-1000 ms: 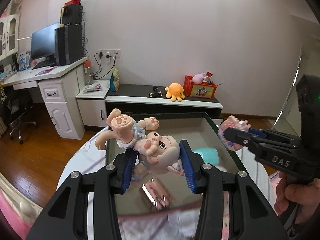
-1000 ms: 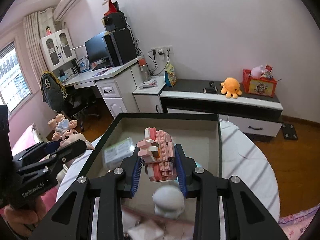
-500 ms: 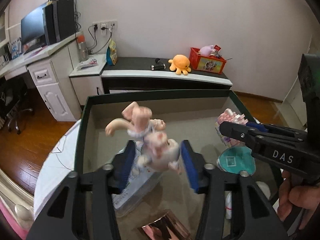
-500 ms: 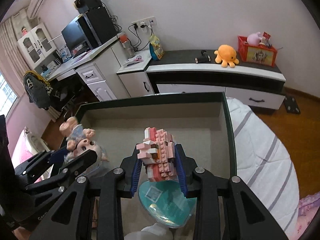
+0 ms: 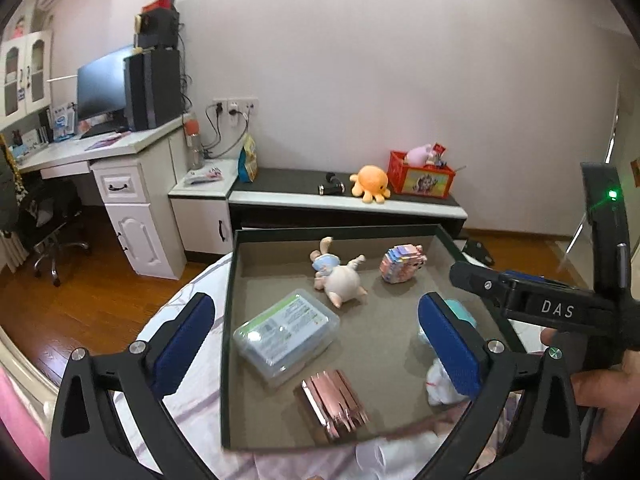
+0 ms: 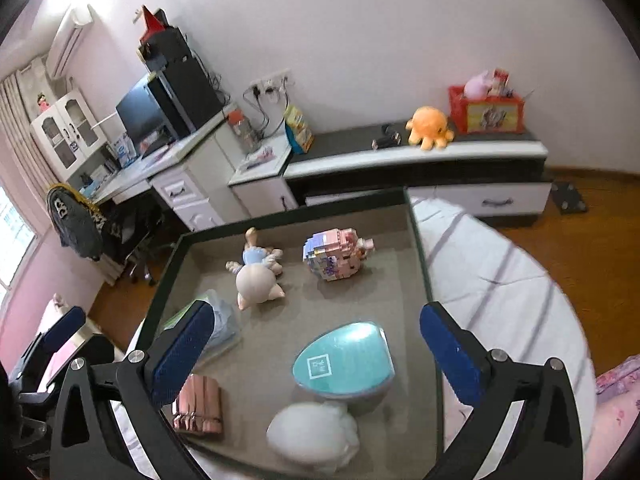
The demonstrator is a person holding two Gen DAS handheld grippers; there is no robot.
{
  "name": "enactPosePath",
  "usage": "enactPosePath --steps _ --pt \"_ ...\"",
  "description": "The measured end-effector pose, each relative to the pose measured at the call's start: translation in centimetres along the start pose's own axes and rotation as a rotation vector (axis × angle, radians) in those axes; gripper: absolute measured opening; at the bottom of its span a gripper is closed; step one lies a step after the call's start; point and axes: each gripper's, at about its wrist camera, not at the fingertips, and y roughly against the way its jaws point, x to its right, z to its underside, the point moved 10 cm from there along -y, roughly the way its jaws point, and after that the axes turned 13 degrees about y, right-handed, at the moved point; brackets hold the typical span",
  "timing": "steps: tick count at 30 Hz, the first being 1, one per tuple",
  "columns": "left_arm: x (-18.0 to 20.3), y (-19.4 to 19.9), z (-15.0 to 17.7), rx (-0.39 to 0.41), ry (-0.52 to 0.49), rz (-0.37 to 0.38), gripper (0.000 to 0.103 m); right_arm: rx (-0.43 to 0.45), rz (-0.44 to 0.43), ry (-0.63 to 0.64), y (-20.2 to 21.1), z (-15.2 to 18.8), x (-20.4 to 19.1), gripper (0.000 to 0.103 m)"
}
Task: Organize rigid objects
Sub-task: 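Withdraw both tools from the box toward the remaining items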
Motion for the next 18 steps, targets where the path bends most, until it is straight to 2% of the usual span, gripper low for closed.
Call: enactPosePath --steps 9,18 --pt "-1.0 7.5 1.7 0.078 0.019 -0.031 0.103 0.162 0.176 0.116 10.1 1.2 -3.0 0.103" --pt "-1.4 12.4 3.7 0.109 0.057 -0.01 0.103 0.23 0.24 0.149 17.2 4.8 -5.1 0.103"
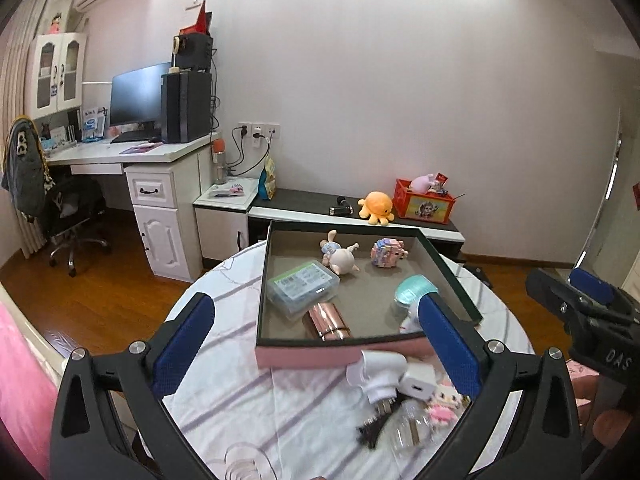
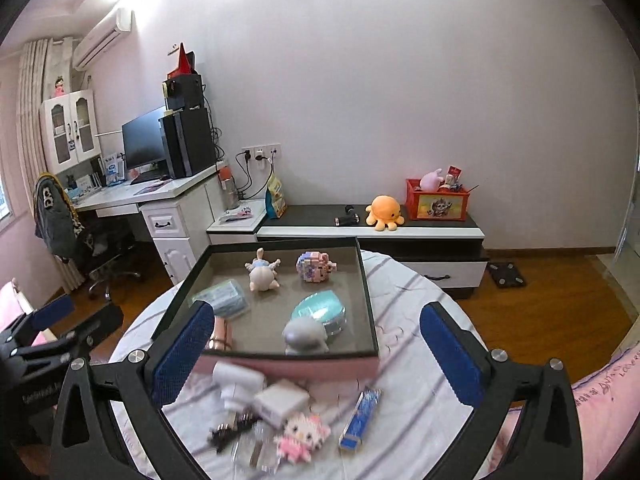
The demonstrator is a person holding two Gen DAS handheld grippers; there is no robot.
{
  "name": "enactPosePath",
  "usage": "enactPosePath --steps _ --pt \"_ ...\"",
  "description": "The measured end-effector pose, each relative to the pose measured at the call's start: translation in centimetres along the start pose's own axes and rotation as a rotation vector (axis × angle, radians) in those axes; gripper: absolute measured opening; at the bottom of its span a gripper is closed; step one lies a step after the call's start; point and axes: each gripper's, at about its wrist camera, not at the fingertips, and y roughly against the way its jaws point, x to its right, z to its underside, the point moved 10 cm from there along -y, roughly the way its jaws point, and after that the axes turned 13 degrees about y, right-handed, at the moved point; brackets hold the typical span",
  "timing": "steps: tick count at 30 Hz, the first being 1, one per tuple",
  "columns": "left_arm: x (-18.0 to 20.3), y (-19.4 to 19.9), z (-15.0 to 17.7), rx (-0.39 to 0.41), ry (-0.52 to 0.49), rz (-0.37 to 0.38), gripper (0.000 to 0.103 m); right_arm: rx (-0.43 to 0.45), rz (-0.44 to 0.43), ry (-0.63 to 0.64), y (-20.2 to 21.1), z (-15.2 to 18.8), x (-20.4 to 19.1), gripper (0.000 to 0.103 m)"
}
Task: Organize rigid objects
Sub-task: 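Withdraw both tools from the box toward the remaining items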
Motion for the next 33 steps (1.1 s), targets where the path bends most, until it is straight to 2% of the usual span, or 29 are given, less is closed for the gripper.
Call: enactPosePath --steps 6,12,19,33 --pt "-0.2 2.8 2.1 -0.013 -0.002 0.0 0.103 0.024 0.004 -0.014 3.5 1.5 -0.1 0.103" --pt "-0.5 4.5 3.9 -0.024 -0.01 -0.031 0.103 0.024 -0.006 -0.03 5.3 2.9 -0.2 0.103" --pt "0.1 5.9 5.0 -0.03 -0.023 -0.029 0.103 0.025 -0.008 -0.039 6.3 3.4 -0.2 0.103" --pt "-0.4 6.9 4.8 -0.022 -0.007 -0.033 0.103 0.013 -0.021 -0.026 6.3 3.9 -1.0 0.103"
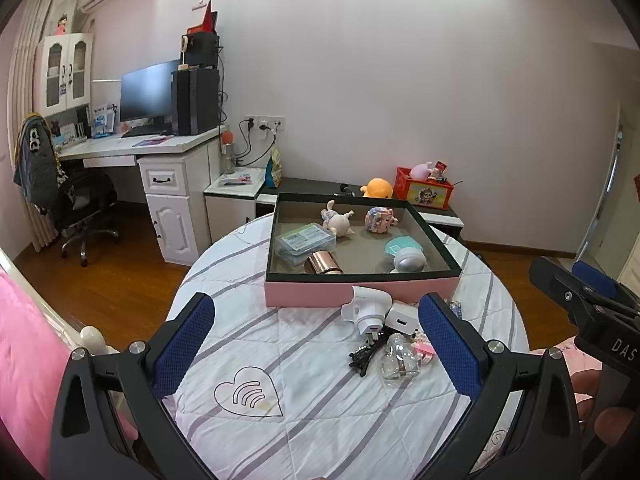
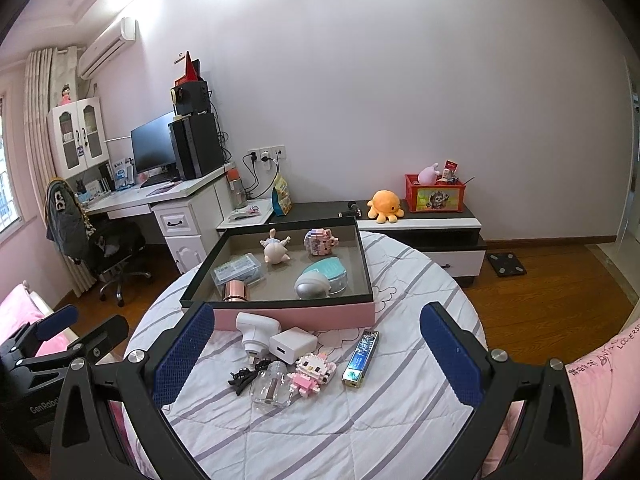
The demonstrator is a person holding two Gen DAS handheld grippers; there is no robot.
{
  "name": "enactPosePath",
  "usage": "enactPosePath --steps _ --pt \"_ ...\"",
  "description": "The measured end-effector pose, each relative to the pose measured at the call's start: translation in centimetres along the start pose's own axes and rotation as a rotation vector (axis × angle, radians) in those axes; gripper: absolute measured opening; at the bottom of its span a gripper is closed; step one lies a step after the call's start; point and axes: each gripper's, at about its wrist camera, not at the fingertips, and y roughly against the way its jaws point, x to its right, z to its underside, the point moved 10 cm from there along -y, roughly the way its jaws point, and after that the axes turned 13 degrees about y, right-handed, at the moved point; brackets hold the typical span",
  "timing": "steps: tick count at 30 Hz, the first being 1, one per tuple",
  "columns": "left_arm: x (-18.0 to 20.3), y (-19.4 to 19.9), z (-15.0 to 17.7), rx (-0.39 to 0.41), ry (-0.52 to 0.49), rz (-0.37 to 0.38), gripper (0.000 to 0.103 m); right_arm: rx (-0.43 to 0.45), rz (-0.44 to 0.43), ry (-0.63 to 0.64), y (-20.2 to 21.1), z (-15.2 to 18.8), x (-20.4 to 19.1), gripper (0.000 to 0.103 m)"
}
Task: Organize rigid objects
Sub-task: 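Withdraw both tools from the box toward the remaining items, then grasp the black hair clip with the left tool while the right tool grasps the blue-gold box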
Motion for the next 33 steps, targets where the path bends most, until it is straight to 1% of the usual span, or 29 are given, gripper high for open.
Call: enactPosePath --steps 18,21,25,27,33 --pt "-0.3 0.0 0.1 0.0 0.005 0.002 0.103 -0.002 -0.001 0.005 -0.1 0.1 0.0 0.103" --pt "-0.4 -0.4 0.4 -0.012 0.006 -0.006 0.103 -0.012 0.007 0.009 -0.6 0.6 0.5 0.103" --pt "-0.6 -2.1 1.6 -0.056 0.005 -0.018 0.103 -0.062 0.027 -0.002 -2.0 2.1 1.8 0.103" --pt "-0.5 -3.1 2.3 -0.077 -0.001 -0.02 0.103 -0.102 0.034 -0.016 -3.1 3.4 2.9 0.103" --pt "0.0 -7.0 5.5 -0.169 -0.041 -0.034 0.103 -0.207 0.034 -0.039 -6.1 6.5 4.7 0.103"
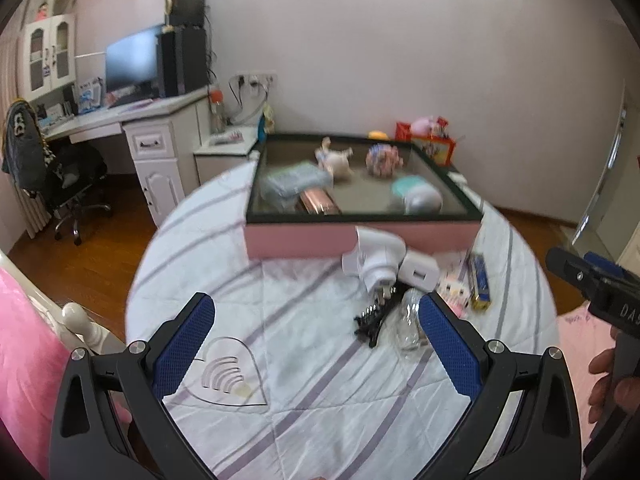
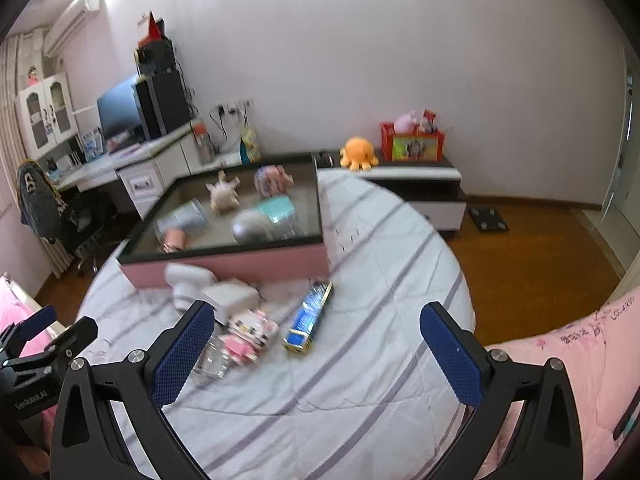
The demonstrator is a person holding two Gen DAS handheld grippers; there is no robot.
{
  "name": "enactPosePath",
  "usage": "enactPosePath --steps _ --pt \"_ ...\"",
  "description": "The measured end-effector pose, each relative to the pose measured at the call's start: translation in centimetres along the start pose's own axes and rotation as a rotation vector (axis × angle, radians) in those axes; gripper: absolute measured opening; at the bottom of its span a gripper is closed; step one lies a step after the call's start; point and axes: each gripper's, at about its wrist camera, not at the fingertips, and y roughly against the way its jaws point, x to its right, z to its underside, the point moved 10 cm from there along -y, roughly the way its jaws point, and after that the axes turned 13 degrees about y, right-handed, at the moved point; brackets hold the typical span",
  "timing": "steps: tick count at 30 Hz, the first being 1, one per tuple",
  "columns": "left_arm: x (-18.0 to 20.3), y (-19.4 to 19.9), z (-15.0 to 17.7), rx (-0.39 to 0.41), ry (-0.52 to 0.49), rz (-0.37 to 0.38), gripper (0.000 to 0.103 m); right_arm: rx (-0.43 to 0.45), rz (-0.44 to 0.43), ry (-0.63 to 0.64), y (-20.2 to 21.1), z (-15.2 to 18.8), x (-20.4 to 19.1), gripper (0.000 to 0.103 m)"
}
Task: Organize rigid objects
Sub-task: 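Grasp the black hair clip with the left tool while the right tool grasps the blue-gold box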
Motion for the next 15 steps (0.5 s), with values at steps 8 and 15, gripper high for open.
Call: enactPosePath --steps 8,15 --pt "0.4 -5.3 2.6 -0.109 -0.081 -0.024 0.103 -0.082 -0.014 -0.009 -3.7 1.7 0.2 0.103" --pt "0.7 -8.5 3.3 -0.169 -0.145 -0.045 0.103 -0.144 -0.024 -0.008 -6.9 2.3 -0.1 0.103"
